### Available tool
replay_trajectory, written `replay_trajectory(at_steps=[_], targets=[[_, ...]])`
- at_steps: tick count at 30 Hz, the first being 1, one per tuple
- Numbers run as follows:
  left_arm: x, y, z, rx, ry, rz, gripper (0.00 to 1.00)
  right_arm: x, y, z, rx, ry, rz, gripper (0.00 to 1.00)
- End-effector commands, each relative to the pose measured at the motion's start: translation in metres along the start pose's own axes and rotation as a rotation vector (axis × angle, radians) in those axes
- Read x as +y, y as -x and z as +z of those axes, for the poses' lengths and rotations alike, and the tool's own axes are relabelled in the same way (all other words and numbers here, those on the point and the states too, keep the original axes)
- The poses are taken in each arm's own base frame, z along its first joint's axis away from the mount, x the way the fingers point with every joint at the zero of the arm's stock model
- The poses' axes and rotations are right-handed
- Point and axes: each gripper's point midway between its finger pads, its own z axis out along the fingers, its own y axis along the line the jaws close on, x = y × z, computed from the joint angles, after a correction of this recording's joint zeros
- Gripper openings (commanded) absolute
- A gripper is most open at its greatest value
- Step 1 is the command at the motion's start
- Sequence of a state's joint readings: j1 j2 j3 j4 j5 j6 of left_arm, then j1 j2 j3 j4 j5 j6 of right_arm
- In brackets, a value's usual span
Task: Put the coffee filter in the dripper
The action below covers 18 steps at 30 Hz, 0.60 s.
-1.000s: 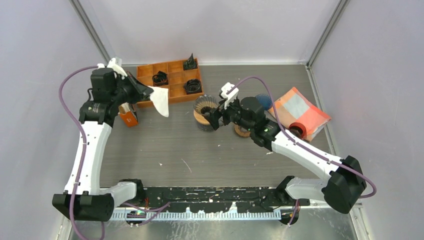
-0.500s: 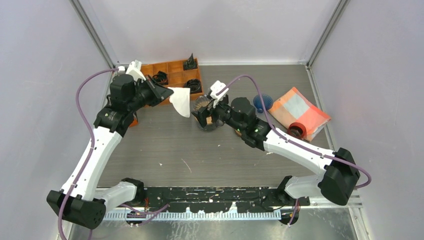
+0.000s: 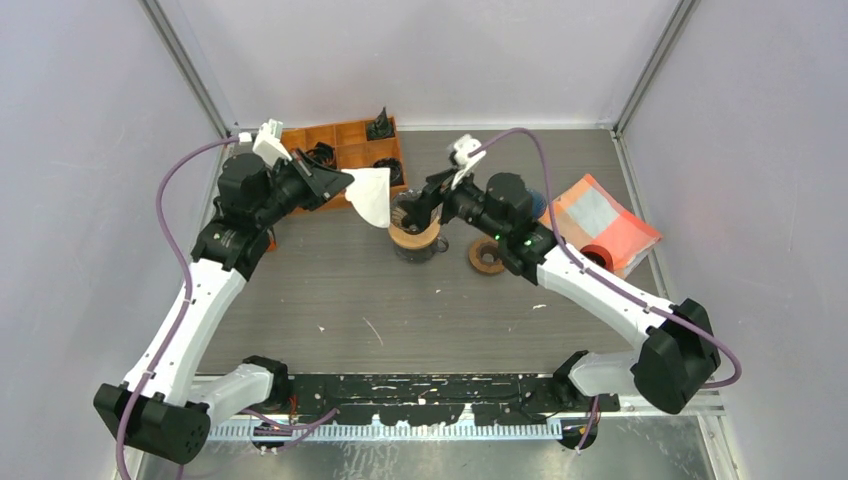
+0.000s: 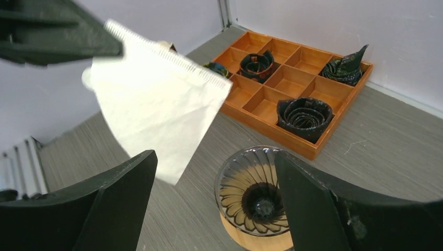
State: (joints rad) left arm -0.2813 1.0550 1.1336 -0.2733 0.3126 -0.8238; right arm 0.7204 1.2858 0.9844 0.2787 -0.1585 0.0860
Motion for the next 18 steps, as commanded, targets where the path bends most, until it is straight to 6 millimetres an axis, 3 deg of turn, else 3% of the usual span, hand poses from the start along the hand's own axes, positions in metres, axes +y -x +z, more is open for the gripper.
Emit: replay_trajectory(at_steps=[1, 13, 18], targets=[[-0.025, 0.01, -0.003, -0.051, -0.116, -0.047, 0.0, 0.01, 0.036, -0.003, -0.118, 0.151, 0.218, 0.89], [-0.042, 0.014, -0.006, -0.098, -0.234, -0.212, 0.0, -0.003, 0.031, -0.003, -0.146, 0.241, 0.507, 0.87], [-0.05, 0.016, -0.008, -0.106, -0.281, -0.261, 0.0, 0.005, 0.029, -0.002, -0.136, 0.307, 0.552, 0.87]])
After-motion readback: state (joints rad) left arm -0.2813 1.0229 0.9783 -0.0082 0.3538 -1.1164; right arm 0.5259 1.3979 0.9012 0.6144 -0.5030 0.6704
